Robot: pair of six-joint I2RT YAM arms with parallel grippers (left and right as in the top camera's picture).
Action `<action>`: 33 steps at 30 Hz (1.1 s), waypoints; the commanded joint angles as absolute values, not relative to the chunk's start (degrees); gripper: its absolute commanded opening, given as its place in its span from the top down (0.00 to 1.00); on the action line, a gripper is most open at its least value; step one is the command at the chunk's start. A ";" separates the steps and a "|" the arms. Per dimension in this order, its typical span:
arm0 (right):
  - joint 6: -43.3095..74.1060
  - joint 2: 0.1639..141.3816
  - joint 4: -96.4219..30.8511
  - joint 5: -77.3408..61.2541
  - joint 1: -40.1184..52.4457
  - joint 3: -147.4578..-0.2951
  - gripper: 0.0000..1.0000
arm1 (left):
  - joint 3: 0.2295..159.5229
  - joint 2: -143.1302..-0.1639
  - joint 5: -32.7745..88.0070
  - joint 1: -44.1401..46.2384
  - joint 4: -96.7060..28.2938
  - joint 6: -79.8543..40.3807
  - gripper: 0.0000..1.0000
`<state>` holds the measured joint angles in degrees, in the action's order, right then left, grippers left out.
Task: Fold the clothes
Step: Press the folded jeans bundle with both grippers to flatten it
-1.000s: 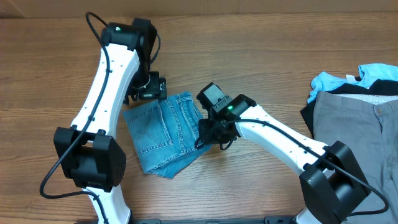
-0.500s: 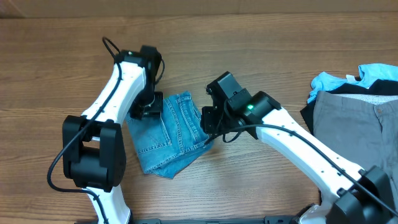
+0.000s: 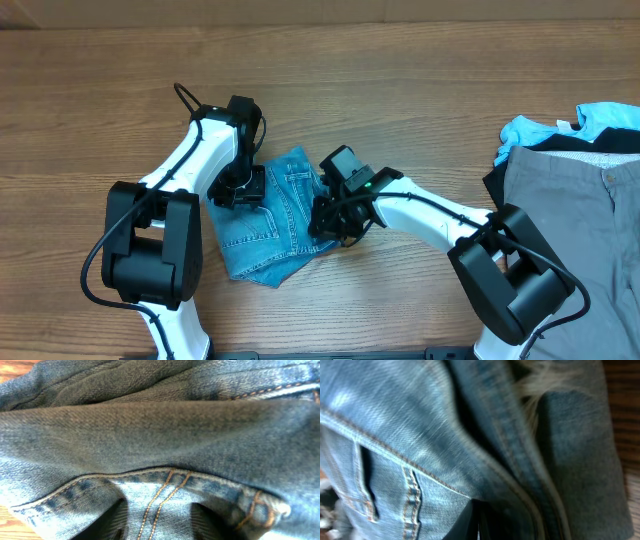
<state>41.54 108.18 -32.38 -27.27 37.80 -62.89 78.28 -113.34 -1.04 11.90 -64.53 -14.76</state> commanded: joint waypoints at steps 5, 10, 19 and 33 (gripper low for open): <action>42.98 109.69 -34.44 -25.10 32.86 -61.19 0.92 | 77.06 -112.38 -0.62 11.57 -65.63 -11.25 0.50; 30.28 103.31 -39.75 -31.92 29.80 -65.45 0.88 | 80.86 -112.12 -0.54 11.57 -70.13 -10.24 0.50; 32.69 95.02 -37.71 -36.53 38.44 -67.22 0.88 | 90.28 -107.31 9.23 11.68 -68.45 -5.26 0.30; 50.04 108.12 -28.64 -26.26 43.70 -62.94 0.92 | 84.40 -115.11 25.04 11.81 -51.07 8.86 0.95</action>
<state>47.20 105.60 -29.28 -27.55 44.62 -63.57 85.91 -111.28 18.41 11.88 -52.36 5.41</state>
